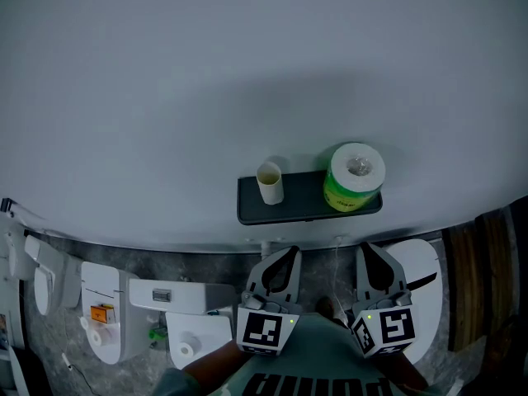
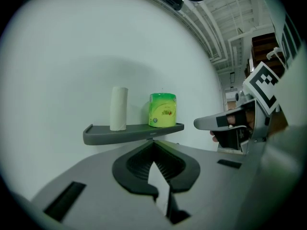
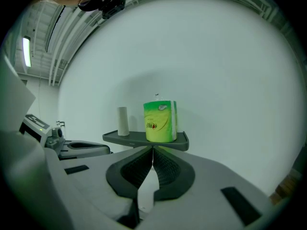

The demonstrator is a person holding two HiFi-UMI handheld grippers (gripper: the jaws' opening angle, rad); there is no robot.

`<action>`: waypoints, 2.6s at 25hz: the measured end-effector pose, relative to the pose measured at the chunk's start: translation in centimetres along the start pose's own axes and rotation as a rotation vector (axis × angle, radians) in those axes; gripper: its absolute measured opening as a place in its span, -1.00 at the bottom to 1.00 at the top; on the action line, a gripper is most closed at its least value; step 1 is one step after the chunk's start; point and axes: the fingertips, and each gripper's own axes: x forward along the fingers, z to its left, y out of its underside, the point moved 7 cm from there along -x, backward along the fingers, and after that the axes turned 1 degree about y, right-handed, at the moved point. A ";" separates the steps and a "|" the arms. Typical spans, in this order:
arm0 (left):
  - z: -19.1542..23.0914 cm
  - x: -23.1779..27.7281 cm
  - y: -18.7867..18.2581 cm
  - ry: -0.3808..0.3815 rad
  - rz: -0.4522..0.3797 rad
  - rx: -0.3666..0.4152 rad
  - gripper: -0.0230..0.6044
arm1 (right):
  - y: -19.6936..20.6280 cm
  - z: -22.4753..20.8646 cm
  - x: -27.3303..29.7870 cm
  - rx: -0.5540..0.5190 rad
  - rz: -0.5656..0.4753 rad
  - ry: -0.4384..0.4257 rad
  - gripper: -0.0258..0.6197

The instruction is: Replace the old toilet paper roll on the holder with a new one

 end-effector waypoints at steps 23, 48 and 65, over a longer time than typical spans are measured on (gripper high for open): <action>1.2 1.5 -0.3 -0.023 0.051 -0.004 -0.91 | -6.3 -2.8 6.0 -0.038 -0.108 -0.098 0.19; 2.2 -0.3 -0.9 -0.131 0.028 0.014 -0.91 | -7.5 -2.6 10.4 -0.098 -0.119 -0.127 0.38; -2.3 1.5 0.0 -0.035 0.084 0.042 -0.91 | -7.6 -10.6 4.1 0.210 -0.280 -0.013 0.38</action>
